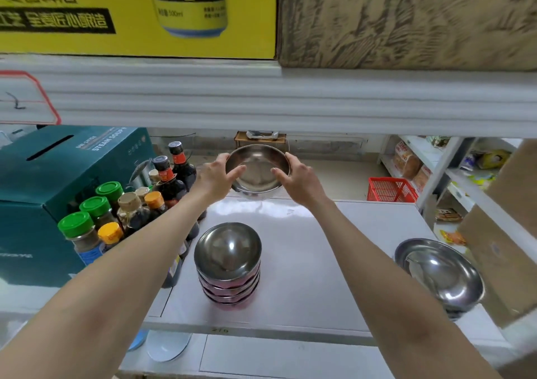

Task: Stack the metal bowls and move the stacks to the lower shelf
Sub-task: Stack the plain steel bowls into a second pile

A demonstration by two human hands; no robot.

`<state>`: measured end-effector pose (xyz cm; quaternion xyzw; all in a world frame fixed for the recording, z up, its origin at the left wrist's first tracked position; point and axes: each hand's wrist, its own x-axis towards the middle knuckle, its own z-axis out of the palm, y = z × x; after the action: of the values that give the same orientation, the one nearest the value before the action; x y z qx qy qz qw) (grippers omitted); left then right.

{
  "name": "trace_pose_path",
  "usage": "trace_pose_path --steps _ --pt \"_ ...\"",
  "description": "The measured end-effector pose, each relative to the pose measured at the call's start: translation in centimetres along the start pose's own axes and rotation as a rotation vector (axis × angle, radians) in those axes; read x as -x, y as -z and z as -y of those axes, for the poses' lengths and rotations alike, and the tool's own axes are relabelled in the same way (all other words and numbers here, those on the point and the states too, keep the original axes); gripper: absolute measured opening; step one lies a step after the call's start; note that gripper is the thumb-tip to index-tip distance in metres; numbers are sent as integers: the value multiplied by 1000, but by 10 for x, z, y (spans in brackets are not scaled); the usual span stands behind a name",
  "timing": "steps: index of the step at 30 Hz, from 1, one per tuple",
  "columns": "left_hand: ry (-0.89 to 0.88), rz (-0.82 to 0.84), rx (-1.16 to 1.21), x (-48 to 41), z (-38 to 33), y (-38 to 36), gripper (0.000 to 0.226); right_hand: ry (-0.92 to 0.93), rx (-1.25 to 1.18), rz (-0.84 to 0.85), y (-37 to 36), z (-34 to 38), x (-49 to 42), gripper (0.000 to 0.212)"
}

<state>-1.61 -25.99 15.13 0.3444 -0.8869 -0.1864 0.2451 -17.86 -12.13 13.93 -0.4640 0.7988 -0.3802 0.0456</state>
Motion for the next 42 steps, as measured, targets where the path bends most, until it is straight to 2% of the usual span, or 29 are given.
trace_pose_path --steps 7,11,17,22,31,36,42 --pt "-71 35 89 22 -85 -12 59 -101 74 -99 85 -22 52 65" --pt "-61 116 128 38 -138 -34 63 -185 125 -117 131 -49 87 65" --pt "-152 228 241 62 -208 -70 54 -205 112 -222 186 -90 147 44" --pt "-227 289 258 84 -253 -108 51 -221 99 -250 222 -118 188 38" --pt "-179 387 258 114 -278 -162 65 -319 62 -187 235 -158 228 37" --pt "-145 419 221 125 -267 -184 61 -399 83 -115 220 -179 235 51" --pt "-136 453 161 141 -253 -202 54 -348 81 -97 205 -191 244 30"
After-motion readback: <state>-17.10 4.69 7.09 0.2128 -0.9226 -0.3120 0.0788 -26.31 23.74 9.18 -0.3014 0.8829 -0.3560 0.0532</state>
